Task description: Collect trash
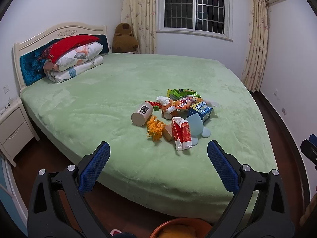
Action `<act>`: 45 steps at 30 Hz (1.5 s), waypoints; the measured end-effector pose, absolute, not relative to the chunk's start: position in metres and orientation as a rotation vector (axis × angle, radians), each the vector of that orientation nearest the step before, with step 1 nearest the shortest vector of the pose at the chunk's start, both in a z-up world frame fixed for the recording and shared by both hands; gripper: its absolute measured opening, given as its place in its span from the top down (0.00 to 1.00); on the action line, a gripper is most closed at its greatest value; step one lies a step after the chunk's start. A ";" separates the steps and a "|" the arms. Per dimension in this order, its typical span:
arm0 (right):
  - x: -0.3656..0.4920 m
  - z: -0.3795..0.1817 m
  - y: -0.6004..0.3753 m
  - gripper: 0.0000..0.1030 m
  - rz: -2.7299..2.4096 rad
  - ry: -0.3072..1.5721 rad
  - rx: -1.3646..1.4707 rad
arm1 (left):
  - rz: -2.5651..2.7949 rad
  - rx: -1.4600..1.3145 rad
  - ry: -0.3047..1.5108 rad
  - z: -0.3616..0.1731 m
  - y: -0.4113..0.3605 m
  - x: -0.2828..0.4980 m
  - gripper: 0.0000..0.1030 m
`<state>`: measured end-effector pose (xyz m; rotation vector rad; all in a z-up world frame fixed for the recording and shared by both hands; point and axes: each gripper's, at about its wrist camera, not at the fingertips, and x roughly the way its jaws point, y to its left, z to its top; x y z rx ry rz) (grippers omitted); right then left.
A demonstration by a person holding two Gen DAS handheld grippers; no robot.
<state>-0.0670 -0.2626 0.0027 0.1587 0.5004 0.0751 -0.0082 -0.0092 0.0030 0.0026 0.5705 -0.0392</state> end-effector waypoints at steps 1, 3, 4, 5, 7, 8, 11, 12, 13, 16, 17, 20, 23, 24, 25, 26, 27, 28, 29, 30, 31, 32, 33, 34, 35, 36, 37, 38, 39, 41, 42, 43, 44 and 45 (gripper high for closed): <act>-0.067 0.003 -0.263 0.06 0.076 0.501 0.160 | -0.039 0.003 0.570 0.003 -0.010 -0.008 0.07; -0.066 0.002 -0.263 0.06 0.077 0.501 0.160 | -0.039 0.003 0.571 0.003 -0.010 -0.008 0.07; -0.066 0.002 -0.263 0.06 0.077 0.501 0.160 | -0.038 0.004 0.571 0.002 -0.010 -0.008 0.07; -0.066 0.002 -0.263 0.06 0.077 0.501 0.161 | -0.038 0.002 0.573 0.002 -0.010 -0.008 0.07; -0.066 0.001 -0.263 0.06 0.080 0.504 0.165 | -0.039 0.000 0.577 0.002 -0.011 -0.008 0.07; -0.066 0.000 -0.263 0.06 0.081 0.505 0.165 | -0.040 -0.002 0.579 0.002 -0.011 -0.007 0.07; -0.063 -0.003 -0.264 0.06 0.083 0.509 0.169 | -0.043 -0.008 0.587 0.001 -0.011 -0.006 0.07; -0.063 -0.003 -0.263 0.06 0.084 0.509 0.170 | -0.043 -0.009 0.588 0.000 -0.010 -0.006 0.07; -0.063 -0.004 -0.263 0.06 0.084 0.508 0.170 | -0.042 -0.010 0.590 0.000 -0.009 -0.005 0.07; -0.062 -0.004 -0.263 0.06 0.084 0.509 0.170 | -0.045 -0.016 0.600 0.000 -0.007 -0.005 0.07; -0.062 -0.004 -0.263 0.06 0.084 0.510 0.170 | -0.046 -0.017 0.601 0.000 -0.007 -0.005 0.07; -0.062 -0.004 -0.263 0.06 0.085 0.510 0.171 | -0.046 -0.017 0.601 0.000 -0.006 -0.006 0.07; -0.062 -0.004 -0.263 0.06 0.084 0.509 0.169 | -0.049 -0.021 0.602 -0.001 -0.005 -0.007 0.07; -0.062 -0.004 -0.263 0.06 0.084 0.509 0.170 | -0.048 -0.020 0.602 -0.001 -0.005 -0.007 0.07; -0.063 -0.004 -0.263 0.06 0.084 0.509 0.170 | -0.048 -0.020 0.603 -0.001 -0.005 -0.007 0.07; -0.063 -0.005 -0.263 0.06 0.085 0.509 0.172 | -0.049 -0.022 0.604 -0.001 -0.006 -0.007 0.07; -0.063 -0.005 -0.262 0.06 0.085 0.509 0.171 | -0.050 -0.023 0.604 -0.002 -0.005 -0.007 0.07; -0.063 -0.005 -0.261 0.06 0.086 0.509 0.171 | -0.050 -0.022 0.605 -0.003 -0.005 -0.006 0.07; -0.063 -0.006 -0.260 0.06 0.087 0.509 0.169 | -0.049 -0.022 0.605 -0.003 -0.005 -0.007 0.07; -0.063 -0.008 -0.259 0.06 0.087 0.510 0.168 | -0.050 -0.022 0.606 -0.003 -0.006 -0.007 0.07; -0.063 -0.009 -0.258 0.06 0.088 0.512 0.167 | -0.050 -0.022 0.606 -0.004 -0.005 -0.007 0.07; -0.063 -0.010 -0.258 0.06 0.090 0.513 0.168 | -0.051 -0.022 0.608 -0.005 -0.005 -0.007 0.07; -0.062 -0.011 -0.257 0.06 0.091 0.514 0.168 | -0.052 -0.023 0.610 -0.006 -0.005 -0.006 0.07; -0.061 -0.013 -0.256 0.06 0.091 0.516 0.168 | -0.053 -0.023 0.612 -0.007 -0.005 -0.006 0.07; -0.061 -0.013 -0.256 0.06 0.091 0.518 0.169 | -0.053 -0.022 0.615 -0.008 -0.006 -0.006 0.07; -0.061 -0.014 -0.256 0.06 0.091 0.520 0.171 | -0.054 -0.022 0.618 -0.010 -0.005 -0.005 0.07; -0.061 -0.015 -0.256 0.06 0.091 0.522 0.173 | -0.055 -0.023 0.621 -0.011 -0.004 -0.003 0.07; -0.061 -0.014 -0.257 0.06 0.091 0.524 0.175 | -0.054 -0.022 0.626 -0.013 -0.004 -0.002 0.07; -0.060 -0.015 -0.258 0.06 0.090 0.527 0.175 | -0.055 -0.021 0.633 -0.016 -0.004 -0.001 0.07; -0.059 -0.017 -0.258 0.06 0.089 0.532 0.177 | -0.058 -0.025 0.652 -0.023 -0.003 0.004 0.07; -0.059 -0.018 -0.258 0.06 0.089 0.534 0.178 | -0.061 -0.027 0.662 -0.026 -0.003 0.007 0.07; -0.058 -0.020 -0.258 0.06 0.088 0.538 0.178 | -0.063 -0.030 0.676 -0.030 -0.002 0.011 0.07; -0.058 -0.020 -0.258 0.06 0.088 0.541 0.178 | -0.071 -0.036 0.694 -0.037 -0.002 0.017 0.07; -0.058 -0.022 -0.258 0.06 0.089 0.545 0.178 | -0.077 -0.042 0.705 -0.041 -0.002 0.020 0.07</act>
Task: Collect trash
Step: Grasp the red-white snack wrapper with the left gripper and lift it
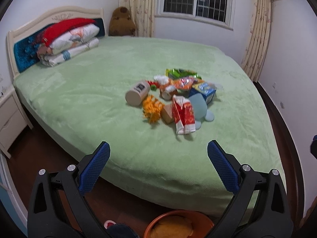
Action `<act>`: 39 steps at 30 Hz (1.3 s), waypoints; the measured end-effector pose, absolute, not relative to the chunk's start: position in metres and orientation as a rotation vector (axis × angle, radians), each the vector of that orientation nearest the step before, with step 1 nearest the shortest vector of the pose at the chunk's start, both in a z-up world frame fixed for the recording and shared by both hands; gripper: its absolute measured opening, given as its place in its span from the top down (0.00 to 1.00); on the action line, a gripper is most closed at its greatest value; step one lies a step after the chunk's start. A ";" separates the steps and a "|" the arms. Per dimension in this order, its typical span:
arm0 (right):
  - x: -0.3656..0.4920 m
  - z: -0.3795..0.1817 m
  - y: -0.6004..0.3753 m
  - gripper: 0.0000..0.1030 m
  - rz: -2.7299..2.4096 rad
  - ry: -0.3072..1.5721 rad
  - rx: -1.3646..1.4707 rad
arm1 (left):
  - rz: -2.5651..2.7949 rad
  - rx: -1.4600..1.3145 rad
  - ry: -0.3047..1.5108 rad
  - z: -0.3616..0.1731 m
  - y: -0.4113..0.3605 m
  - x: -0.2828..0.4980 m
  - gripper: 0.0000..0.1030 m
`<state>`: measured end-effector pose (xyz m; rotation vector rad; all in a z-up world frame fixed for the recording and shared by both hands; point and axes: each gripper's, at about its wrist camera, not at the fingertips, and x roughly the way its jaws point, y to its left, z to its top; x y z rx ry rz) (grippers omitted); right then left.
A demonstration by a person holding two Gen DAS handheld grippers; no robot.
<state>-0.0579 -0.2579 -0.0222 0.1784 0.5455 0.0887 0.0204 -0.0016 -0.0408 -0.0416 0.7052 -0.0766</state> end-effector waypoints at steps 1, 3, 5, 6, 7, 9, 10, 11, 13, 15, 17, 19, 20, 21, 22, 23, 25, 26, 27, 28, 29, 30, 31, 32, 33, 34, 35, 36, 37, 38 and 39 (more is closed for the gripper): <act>-0.057 -0.022 -0.258 0.06 0.089 0.548 0.179 | -0.083 -0.051 0.721 -0.046 -0.001 0.026 0.07; -0.058 -0.026 -0.259 0.06 0.088 0.555 0.180 | -0.109 -0.074 0.750 -0.057 -0.002 0.037 0.07; -0.057 -0.029 -0.260 0.06 0.087 0.563 0.181 | -0.123 -0.093 0.789 -0.068 -0.006 0.051 0.07; -0.057 -0.031 -0.260 0.06 0.087 0.567 0.181 | -0.133 -0.098 0.795 -0.071 -0.007 0.055 0.07; -0.057 -0.032 -0.260 0.06 0.087 0.571 0.180 | -0.142 -0.098 0.801 -0.075 -0.011 0.063 0.07; -0.058 -0.035 -0.260 0.06 0.087 0.581 0.177 | -0.149 -0.091 0.818 -0.082 -0.019 0.080 0.07; -0.058 -0.037 -0.259 0.06 0.088 0.583 0.173 | -0.157 -0.091 0.826 -0.085 -0.023 0.087 0.07; -0.059 -0.039 -0.259 0.06 0.086 0.588 0.168 | -0.159 -0.090 0.838 -0.089 -0.027 0.098 0.07; -0.061 -0.042 -0.259 0.06 0.087 0.594 0.165 | -0.167 -0.095 0.867 -0.096 -0.032 0.115 0.07; -0.062 -0.044 -0.259 0.06 0.087 0.601 0.164 | -0.157 -0.102 0.901 -0.103 -0.035 0.131 0.07; -0.062 -0.047 -0.259 0.06 0.087 0.608 0.161 | -0.153 -0.122 0.918 -0.108 -0.035 0.145 0.08; -0.063 -0.050 -0.260 0.06 0.087 0.615 0.159 | -0.149 -0.132 0.920 -0.109 -0.035 0.151 0.10; -0.063 -0.052 -0.261 0.06 0.088 0.621 0.158 | -0.153 -0.133 0.919 -0.109 -0.035 0.153 0.15; -0.062 -0.055 -0.261 0.06 0.087 0.627 0.158 | -0.159 -0.127 0.925 -0.109 -0.037 0.153 0.37; -0.061 -0.058 -0.261 0.06 0.088 0.633 0.160 | -0.169 -0.121 0.941 -0.110 -0.038 0.155 0.54; -0.061 -0.059 -0.261 0.06 0.089 0.638 0.162 | -0.184 -0.126 0.957 -0.111 -0.039 0.156 0.59; -0.059 -0.063 -0.261 0.06 0.092 0.649 0.169 | -0.203 -0.124 0.962 -0.111 -0.040 0.154 0.68; -0.057 -0.065 -0.260 0.06 0.096 0.655 0.171 | -0.205 -0.116 0.954 -0.109 -0.039 0.151 0.70; -0.057 -0.065 -0.259 0.06 0.097 0.658 0.170 | -0.213 -0.116 0.949 -0.108 -0.039 0.150 0.75; -0.056 -0.067 -0.258 0.06 0.099 0.661 0.165 | -0.230 -0.126 0.943 -0.106 -0.038 0.147 0.77; -0.055 -0.068 -0.256 0.06 0.100 0.665 0.161 | -0.256 -0.140 0.932 -0.101 -0.035 0.143 0.77; -0.053 -0.070 -0.256 0.06 0.101 0.667 0.160 | -0.273 -0.144 0.920 -0.097 -0.032 0.138 0.78; -0.050 -0.072 -0.255 0.06 0.102 0.674 0.160 | -0.282 -0.146 0.910 -0.093 -0.030 0.133 0.78; -0.048 -0.074 -0.255 0.06 0.104 0.679 0.163 | -0.298 -0.149 0.887 -0.085 -0.025 0.125 0.78; -0.045 -0.076 -0.254 0.06 0.108 0.684 0.170 | -0.307 -0.150 0.870 -0.081 -0.022 0.119 0.78; -0.042 -0.077 -0.253 0.06 0.113 0.688 0.174 | -0.322 -0.149 0.845 -0.074 -0.017 0.111 0.78; -0.036 -0.080 -0.251 0.06 0.123 0.698 0.182 | -0.328 -0.146 0.821 -0.067 -0.011 0.102 0.78; -0.032 -0.082 -0.249 0.06 0.127 0.702 0.183 | -0.328 -0.144 0.803 -0.063 -0.007 0.095 0.78; -0.022 -0.085 -0.244 0.06 0.143 0.710 0.183 | -0.329 -0.143 0.785 -0.059 -0.002 0.088 0.78; -0.018 -0.086 -0.242 0.06 0.151 0.712 0.180 | -0.333 -0.146 0.764 -0.053 0.006 0.078 0.78; -0.009 -0.087 -0.236 0.06 0.163 0.718 0.170 | -0.331 -0.146 0.754 -0.051 0.010 0.072 0.78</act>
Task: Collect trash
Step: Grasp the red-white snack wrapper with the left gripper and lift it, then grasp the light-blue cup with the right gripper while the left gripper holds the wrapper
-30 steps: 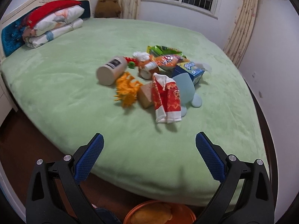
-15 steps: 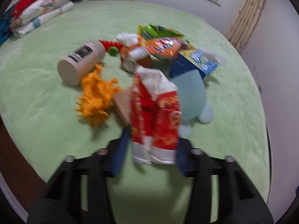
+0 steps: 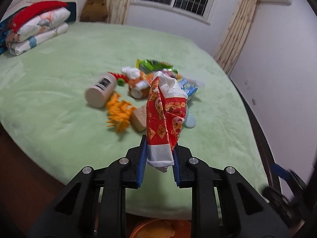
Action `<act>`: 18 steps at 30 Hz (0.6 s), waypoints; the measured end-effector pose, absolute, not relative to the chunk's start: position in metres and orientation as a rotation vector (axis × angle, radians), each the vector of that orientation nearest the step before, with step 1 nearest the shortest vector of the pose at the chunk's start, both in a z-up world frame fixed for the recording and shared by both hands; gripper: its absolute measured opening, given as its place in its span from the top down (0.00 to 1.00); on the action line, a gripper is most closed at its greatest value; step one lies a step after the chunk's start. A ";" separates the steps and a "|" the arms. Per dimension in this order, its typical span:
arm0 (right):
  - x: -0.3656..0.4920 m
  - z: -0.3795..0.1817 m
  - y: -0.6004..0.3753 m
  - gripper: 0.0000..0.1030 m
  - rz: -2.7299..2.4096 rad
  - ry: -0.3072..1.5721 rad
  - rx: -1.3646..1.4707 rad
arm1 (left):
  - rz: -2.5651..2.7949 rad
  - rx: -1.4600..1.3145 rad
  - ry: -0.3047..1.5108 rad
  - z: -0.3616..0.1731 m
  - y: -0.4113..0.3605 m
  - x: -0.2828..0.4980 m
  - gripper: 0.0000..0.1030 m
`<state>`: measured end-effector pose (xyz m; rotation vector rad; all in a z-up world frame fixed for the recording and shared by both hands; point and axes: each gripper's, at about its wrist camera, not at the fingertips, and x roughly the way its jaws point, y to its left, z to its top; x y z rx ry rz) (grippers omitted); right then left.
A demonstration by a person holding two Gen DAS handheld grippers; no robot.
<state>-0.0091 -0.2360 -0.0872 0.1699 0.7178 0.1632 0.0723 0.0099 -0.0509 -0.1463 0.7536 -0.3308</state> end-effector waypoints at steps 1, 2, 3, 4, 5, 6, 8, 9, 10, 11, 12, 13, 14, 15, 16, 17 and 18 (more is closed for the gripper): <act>0.003 -0.088 -0.228 0.06 0.179 0.723 0.151 | -0.325 -0.144 0.740 -0.047 0.015 0.065 0.78; 0.015 -0.088 -0.219 0.06 0.198 0.722 0.128 | -0.322 -0.141 0.726 -0.045 0.021 0.059 0.78; 0.028 -0.088 -0.209 0.06 0.218 0.719 0.104 | -0.319 -0.137 0.712 -0.042 0.027 0.052 0.78; 0.034 -0.088 -0.203 0.06 0.225 0.720 0.091 | -0.320 -0.140 0.705 -0.040 0.030 0.047 0.78; 0.049 -0.089 -0.193 0.06 0.240 0.725 0.065 | -0.324 -0.145 0.699 -0.038 0.034 0.042 0.78; 0.063 -0.090 -0.185 0.06 0.250 0.731 0.043 | -0.327 -0.150 0.693 -0.037 0.039 0.038 0.78; 0.092 -0.093 -0.170 0.06 0.269 0.753 0.006 | -0.330 -0.167 0.688 -0.036 0.047 0.031 0.78; 0.105 -0.097 -0.164 0.06 0.279 0.765 -0.009 | -0.333 -0.177 0.686 -0.036 0.050 0.029 0.78; 0.116 -0.100 -0.158 0.06 0.282 0.777 -0.026 | -0.333 -0.185 0.684 -0.035 0.053 0.027 0.78; 0.132 -0.104 -0.150 0.06 0.287 0.796 -0.053 | -0.329 -0.193 0.682 -0.035 0.058 0.026 0.78; 0.142 -0.107 -0.146 0.06 0.284 0.808 -0.071 | -0.328 -0.199 0.681 -0.036 0.060 0.023 0.78; 0.152 -0.110 -0.142 0.06 0.279 0.820 -0.083 | -0.327 -0.204 0.683 -0.037 0.063 0.022 0.78; 0.163 -0.113 -0.138 0.07 0.282 0.835 -0.096 | -0.323 -0.208 0.685 -0.038 0.066 0.022 0.78; 0.173 -0.115 -0.135 0.08 0.273 0.848 -0.114 | -0.319 -0.209 0.687 -0.038 0.068 0.021 0.78; 0.182 -0.118 -0.132 0.10 0.265 0.862 -0.127 | -0.314 -0.213 0.692 -0.039 0.071 0.020 0.78; 0.189 -0.119 -0.130 0.12 0.274 0.875 -0.126 | -0.313 -0.217 0.695 -0.040 0.074 0.019 0.78; 0.193 -0.120 -0.128 0.13 0.284 0.883 -0.122 | -0.312 -0.222 0.697 -0.041 0.077 0.020 0.78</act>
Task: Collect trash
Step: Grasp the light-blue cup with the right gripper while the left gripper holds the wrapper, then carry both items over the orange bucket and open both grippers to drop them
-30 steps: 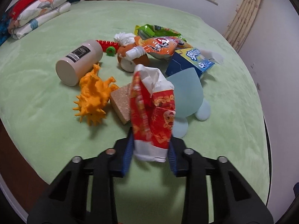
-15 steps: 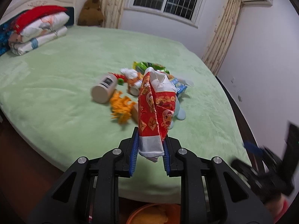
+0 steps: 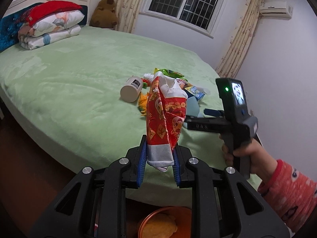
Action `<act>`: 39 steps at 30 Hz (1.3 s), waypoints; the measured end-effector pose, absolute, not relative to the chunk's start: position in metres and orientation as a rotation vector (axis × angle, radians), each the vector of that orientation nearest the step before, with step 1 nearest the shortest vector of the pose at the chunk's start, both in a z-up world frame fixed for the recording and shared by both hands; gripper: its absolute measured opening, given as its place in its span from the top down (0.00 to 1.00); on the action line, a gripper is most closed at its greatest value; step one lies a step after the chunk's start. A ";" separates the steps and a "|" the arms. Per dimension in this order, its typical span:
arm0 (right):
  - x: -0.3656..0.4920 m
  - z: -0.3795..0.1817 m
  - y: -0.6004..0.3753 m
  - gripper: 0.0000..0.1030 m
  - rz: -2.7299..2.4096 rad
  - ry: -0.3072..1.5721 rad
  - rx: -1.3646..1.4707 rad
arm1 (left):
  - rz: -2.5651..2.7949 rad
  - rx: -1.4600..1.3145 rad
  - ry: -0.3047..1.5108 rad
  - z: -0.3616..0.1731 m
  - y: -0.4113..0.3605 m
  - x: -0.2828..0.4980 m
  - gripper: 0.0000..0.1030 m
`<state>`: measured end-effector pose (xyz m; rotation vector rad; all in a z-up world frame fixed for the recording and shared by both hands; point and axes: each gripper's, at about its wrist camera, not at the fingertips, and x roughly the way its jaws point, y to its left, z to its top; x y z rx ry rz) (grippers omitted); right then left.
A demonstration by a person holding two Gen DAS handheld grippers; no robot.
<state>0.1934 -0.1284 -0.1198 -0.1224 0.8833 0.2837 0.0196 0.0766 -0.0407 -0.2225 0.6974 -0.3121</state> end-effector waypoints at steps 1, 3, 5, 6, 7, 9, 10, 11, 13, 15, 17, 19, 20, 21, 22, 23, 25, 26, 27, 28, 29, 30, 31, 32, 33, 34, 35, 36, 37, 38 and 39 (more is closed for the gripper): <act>0.195 -0.119 -0.127 0.17 0.284 0.887 -0.125 | -0.310 -0.225 0.697 -0.041 0.078 0.020 0.78; 0.201 -0.121 -0.124 0.30 0.266 0.906 -0.144 | -0.309 -0.229 0.697 -0.042 0.080 0.017 0.78; 0.202 -0.123 -0.125 0.33 0.265 0.921 -0.132 | -0.310 -0.234 0.700 -0.042 0.081 0.017 0.78; 0.202 -0.122 -0.125 0.36 0.266 0.915 -0.127 | -0.309 -0.233 0.700 -0.043 0.081 0.015 0.78; 0.200 -0.120 -0.124 0.43 0.273 0.907 -0.121 | -0.309 -0.232 0.699 -0.043 0.081 0.014 0.78; 0.195 -0.117 -0.127 0.43 0.274 0.903 -0.102 | -0.314 -0.234 0.700 -0.042 0.081 0.014 0.78; 0.194 -0.115 -0.128 0.43 0.278 0.900 -0.095 | -0.314 -0.233 0.698 -0.041 0.081 0.015 0.78; 0.190 -0.113 -0.130 0.43 0.282 0.891 -0.090 | -0.314 -0.231 0.697 -0.041 0.081 0.014 0.78; 0.185 -0.109 -0.133 0.43 0.283 0.886 -0.079 | -0.315 -0.230 0.697 -0.040 0.078 0.011 0.78; 0.175 -0.101 -0.140 0.43 0.299 0.877 -0.041 | -0.321 -0.228 0.695 -0.038 0.077 0.008 0.78; 0.161 -0.091 -0.147 0.43 0.319 0.851 -0.015 | -0.327 -0.221 0.693 -0.036 0.074 0.005 0.78; 0.145 -0.079 -0.153 0.43 0.339 0.828 0.010 | -0.333 -0.212 0.691 -0.034 0.072 0.002 0.78; 0.131 -0.071 -0.159 0.43 0.354 0.811 0.027 | -0.336 -0.207 0.690 -0.033 0.071 0.001 0.78; 0.122 -0.066 -0.162 0.43 0.366 0.797 0.039 | -0.340 -0.198 0.688 -0.032 0.068 -0.001 0.78; 0.113 -0.061 -0.165 0.43 0.376 0.786 0.047 | -0.345 -0.192 0.687 -0.030 0.066 -0.002 0.78; 0.101 -0.055 -0.170 0.43 0.388 0.771 0.054 | -0.350 -0.187 0.686 -0.030 0.064 -0.005 0.78; 0.078 -0.045 -0.179 0.43 0.401 0.743 0.064 | -0.361 -0.173 0.684 -0.028 0.059 -0.009 0.78; 0.069 -0.041 -0.183 0.43 0.411 0.735 0.072 | -0.363 -0.167 0.684 -0.028 0.057 -0.012 0.78; 0.062 -0.037 -0.184 0.43 0.415 0.728 0.074 | -0.370 -0.161 0.684 -0.028 0.054 -0.015 0.78; 0.050 -0.033 -0.189 0.43 0.418 0.717 0.073 | -0.375 -0.157 0.685 -0.028 0.053 -0.017 0.78; 0.043 -0.030 -0.192 0.43 0.421 0.710 0.071 | -0.380 -0.152 0.687 -0.028 0.052 -0.020 0.78; 0.035 -0.028 -0.194 0.43 0.426 0.706 0.070 | -0.385 -0.148 0.688 -0.028 0.050 -0.022 0.78; 0.025 -0.027 -0.198 0.43 0.435 0.705 0.071 | -0.392 -0.145 0.692 -0.028 0.049 -0.025 0.78; 0.016 -0.026 -0.201 0.43 0.444 0.704 0.074 | -0.399 -0.143 0.695 -0.029 0.047 -0.027 0.78; 0.007 -0.027 -0.203 0.43 0.450 0.704 0.072 | -0.408 -0.137 0.701 -0.030 0.046 -0.032 0.78; -0.004 -0.029 -0.204 0.43 0.453 0.705 0.062 | -0.413 -0.129 0.706 -0.032 0.044 -0.036 0.78; -0.014 -0.033 -0.205 0.43 0.457 0.709 0.056 | -0.419 -0.117 0.718 -0.036 0.042 -0.040 0.78; -0.020 -0.037 -0.206 0.43 0.461 0.714 0.055 | -0.422 -0.111 0.729 -0.040 0.040 -0.043 0.78; -0.028 -0.042 -0.206 0.43 0.465 0.722 0.053 | -0.428 -0.105 0.747 -0.046 0.038 -0.047 0.78; -0.039 -0.050 -0.206 0.43 0.465 0.735 0.045 | -0.435 -0.096 0.767 -0.053 0.035 -0.051 0.78; -0.046 -0.058 -0.205 0.43 0.463 0.745 0.039 | -0.438 -0.088 0.784 -0.059 0.033 -0.054 0.78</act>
